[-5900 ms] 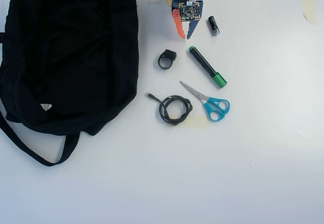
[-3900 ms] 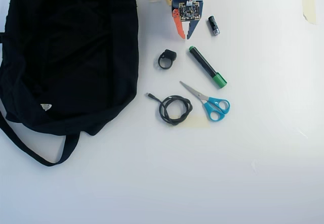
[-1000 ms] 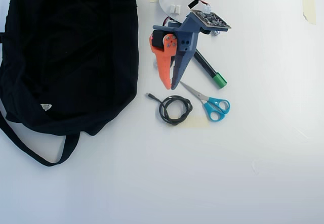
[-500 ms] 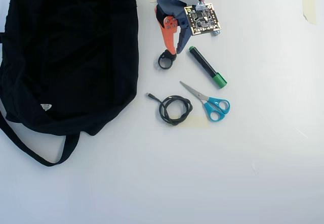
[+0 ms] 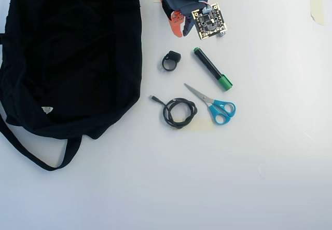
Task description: Put the bike light into the black bag
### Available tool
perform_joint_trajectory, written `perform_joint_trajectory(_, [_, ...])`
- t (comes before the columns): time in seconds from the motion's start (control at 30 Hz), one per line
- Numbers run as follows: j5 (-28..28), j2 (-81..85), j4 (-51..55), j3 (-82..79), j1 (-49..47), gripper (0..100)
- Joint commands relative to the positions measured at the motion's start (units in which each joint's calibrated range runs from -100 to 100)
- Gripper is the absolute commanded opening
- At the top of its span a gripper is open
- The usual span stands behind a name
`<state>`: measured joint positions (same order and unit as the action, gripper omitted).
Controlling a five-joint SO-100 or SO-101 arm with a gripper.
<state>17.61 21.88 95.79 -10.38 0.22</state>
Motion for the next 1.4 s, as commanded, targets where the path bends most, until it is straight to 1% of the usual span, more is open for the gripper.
perform_joint_trajectory(0.0, [6.88,1.11,0.33,0.76,0.08,2])
perform_joint_trajectory(0.2, [8.93,1.28,0.50,-3.82,0.00,2])
perform_joint_trajectory(0.37, [16.48,1.11,0.25,-6.78,0.00,2])
perform_joint_trajectory(0.47, [18.73,1.03,0.25,-6.87,-0.07,2])
perform_joint_trajectory(0.7, [18.73,-1.05,-1.05,-6.96,0.53,2])
perform_joint_trajectory(1.07, [20.46,-18.06,-6.04,-0.94,3.52,2])
perform_joint_trajectory(1.23, [22.61,-23.12,-8.71,1.84,4.72,2])
perform_joint_trajectory(1.37, [22.82,-25.20,-11.99,2.56,5.46,2])
